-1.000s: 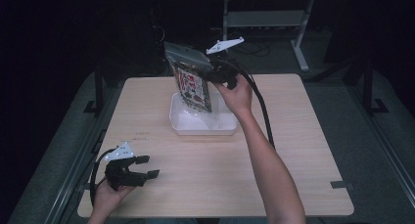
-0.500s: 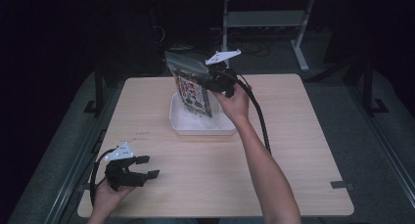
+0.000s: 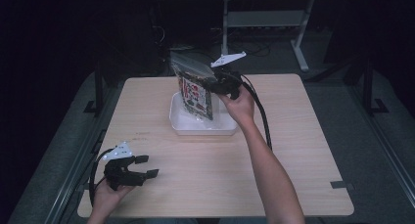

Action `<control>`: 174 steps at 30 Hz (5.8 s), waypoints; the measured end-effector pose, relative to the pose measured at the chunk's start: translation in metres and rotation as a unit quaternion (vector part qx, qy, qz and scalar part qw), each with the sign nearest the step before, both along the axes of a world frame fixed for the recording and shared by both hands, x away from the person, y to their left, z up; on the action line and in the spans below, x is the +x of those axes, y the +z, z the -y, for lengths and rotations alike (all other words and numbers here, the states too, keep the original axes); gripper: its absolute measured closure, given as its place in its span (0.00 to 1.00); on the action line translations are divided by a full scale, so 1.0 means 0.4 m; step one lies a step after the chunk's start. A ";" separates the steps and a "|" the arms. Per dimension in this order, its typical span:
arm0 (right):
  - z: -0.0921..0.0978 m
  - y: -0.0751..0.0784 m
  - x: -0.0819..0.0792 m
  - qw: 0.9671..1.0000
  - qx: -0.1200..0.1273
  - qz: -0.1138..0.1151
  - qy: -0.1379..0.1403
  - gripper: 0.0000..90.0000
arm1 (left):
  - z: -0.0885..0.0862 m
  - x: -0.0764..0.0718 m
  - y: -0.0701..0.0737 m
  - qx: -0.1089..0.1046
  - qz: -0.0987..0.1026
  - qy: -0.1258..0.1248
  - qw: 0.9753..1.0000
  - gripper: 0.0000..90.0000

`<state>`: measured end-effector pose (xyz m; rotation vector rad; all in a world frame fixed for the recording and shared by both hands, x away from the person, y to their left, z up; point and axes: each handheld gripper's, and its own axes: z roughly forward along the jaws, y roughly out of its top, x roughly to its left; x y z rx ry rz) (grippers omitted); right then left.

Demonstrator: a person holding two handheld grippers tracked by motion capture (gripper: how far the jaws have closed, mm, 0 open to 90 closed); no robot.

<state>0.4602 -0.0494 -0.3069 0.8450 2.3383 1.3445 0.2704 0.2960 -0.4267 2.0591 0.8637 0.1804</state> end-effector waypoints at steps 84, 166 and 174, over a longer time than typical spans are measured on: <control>0.223 -0.066 -0.127 0.993 0.045 -0.107 0.008 0.36 | 0.021 0.006 -0.011 0.012 -0.006 -0.010 1.000 0.29; 0.475 -0.258 -0.371 0.979 0.078 -0.190 0.002 0.33 | 0.051 0.002 -0.016 0.028 0.000 -0.020 0.999 0.29; 0.483 -0.283 -0.389 0.977 0.075 -0.200 0.002 0.33 | 0.052 0.002 -0.016 0.031 0.001 -0.021 0.999 0.29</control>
